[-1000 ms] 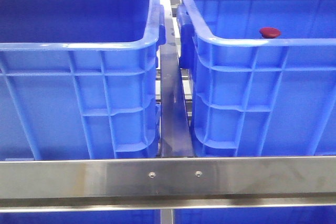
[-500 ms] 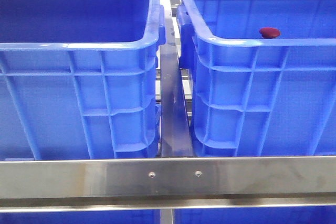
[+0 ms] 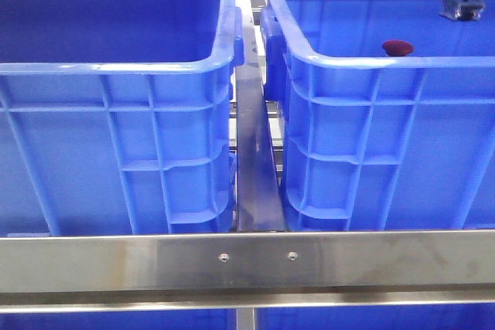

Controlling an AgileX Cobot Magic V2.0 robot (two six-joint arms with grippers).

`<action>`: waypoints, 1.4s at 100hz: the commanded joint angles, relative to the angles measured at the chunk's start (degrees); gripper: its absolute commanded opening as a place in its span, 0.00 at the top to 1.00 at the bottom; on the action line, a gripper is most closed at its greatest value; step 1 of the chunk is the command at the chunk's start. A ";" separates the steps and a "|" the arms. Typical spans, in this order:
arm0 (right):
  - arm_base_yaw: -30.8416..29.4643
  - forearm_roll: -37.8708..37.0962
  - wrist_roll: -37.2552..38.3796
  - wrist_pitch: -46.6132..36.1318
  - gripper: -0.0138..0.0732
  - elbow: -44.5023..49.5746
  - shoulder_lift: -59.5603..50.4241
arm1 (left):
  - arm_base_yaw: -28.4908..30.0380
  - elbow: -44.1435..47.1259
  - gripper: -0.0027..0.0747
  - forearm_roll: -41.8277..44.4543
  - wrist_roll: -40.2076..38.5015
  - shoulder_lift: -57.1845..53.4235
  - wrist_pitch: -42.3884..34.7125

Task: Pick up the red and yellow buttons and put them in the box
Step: 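Lower the yellow button beside the red button with the right gripper and release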

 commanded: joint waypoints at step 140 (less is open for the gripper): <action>-1.06 1.10 -1.22 -10.49 0.29 -9.16 19.65 | -0.50 -1.59 0.07 -1.82 -0.08 -1.85 -2.97</action>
